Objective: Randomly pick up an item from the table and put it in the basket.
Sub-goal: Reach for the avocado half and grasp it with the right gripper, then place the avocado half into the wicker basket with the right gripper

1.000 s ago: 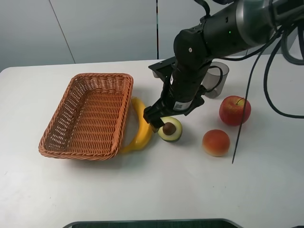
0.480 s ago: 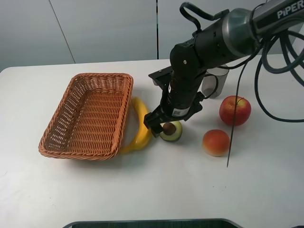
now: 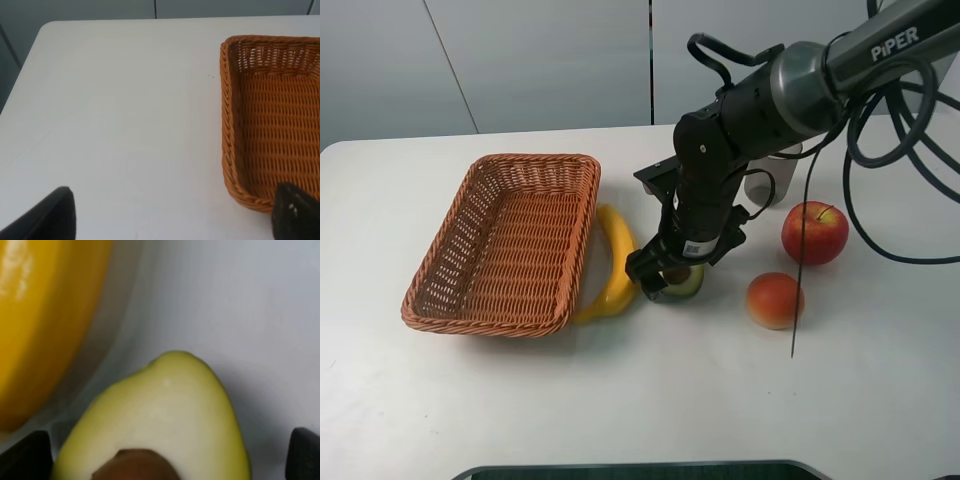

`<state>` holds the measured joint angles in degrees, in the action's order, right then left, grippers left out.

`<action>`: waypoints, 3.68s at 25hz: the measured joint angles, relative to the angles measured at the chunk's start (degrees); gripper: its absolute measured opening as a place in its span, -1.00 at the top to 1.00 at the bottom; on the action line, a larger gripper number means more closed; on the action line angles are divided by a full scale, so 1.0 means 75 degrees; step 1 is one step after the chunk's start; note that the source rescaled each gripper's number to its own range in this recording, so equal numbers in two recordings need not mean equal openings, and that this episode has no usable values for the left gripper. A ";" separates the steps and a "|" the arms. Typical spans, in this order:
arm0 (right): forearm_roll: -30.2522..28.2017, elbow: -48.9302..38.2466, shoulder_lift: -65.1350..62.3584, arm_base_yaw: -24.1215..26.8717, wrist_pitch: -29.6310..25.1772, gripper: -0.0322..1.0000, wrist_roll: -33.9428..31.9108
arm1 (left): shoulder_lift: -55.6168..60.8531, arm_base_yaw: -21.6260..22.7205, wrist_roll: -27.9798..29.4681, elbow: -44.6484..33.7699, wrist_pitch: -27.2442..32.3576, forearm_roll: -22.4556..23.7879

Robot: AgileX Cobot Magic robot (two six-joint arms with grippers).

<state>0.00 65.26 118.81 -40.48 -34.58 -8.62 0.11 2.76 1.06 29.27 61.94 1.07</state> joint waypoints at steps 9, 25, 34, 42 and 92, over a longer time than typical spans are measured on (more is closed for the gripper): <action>-0.0165 0.0000 0.0019 0.0000 -0.0045 0.94 -0.0036 | 0.0000 0.0000 0.0000 0.0000 0.0000 0.0000; -0.0298 0.0015 0.0019 0.0000 -0.0045 0.93 -0.0069 | 0.0000 0.0000 0.0000 0.0000 0.0000 0.0000; -0.0489 0.0545 -0.0404 0.0000 -0.1230 0.93 0.0096 | 0.0000 0.0000 0.0000 0.0000 0.0000 0.0000; -0.0489 0.1079 -0.1254 0.0000 -0.2544 0.93 0.0126 | 0.0000 0.0000 0.0000 0.0000 0.0000 0.0000; 0.0968 0.5340 0.1320 -0.1617 -0.2134 0.78 -0.1074 | 0.0000 0.0000 0.0000 0.0000 0.0000 0.0000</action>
<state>7.26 105.31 128.71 -52.61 -50.58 -16.68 0.11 2.76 1.06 29.27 61.94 1.07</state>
